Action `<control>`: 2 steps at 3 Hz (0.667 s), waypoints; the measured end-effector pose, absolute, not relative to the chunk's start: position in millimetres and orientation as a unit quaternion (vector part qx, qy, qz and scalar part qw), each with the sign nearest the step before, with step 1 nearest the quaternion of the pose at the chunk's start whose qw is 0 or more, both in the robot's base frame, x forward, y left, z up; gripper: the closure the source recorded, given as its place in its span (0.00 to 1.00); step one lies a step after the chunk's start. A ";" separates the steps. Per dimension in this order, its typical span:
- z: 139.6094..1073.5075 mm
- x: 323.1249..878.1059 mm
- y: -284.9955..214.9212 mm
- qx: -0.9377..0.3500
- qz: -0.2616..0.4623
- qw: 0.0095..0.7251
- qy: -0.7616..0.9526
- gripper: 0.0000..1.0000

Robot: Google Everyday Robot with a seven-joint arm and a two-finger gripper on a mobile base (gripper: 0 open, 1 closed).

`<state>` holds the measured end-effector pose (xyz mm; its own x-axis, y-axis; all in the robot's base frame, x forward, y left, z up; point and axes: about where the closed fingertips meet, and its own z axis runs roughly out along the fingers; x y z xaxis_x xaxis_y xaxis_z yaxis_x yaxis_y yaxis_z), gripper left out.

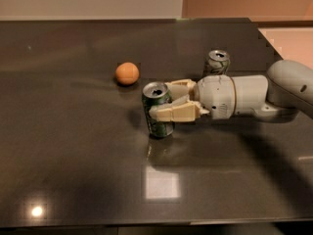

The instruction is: Place green can upright

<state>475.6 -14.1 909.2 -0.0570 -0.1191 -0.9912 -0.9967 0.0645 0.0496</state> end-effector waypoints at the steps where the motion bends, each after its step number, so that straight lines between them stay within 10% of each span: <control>1: 905.0 479.3 -17.1 -0.486 0.477 0.484 0.550 0.58; 2: 905.9 478.3 -14.6 -0.488 0.477 0.482 0.549 0.35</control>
Offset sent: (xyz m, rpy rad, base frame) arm 0.0029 -0.0023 -0.0033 0.0363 0.0021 -0.0085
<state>478.3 -14.6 905.9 -0.0590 -0.0764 -0.9953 -0.9963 0.0674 0.0539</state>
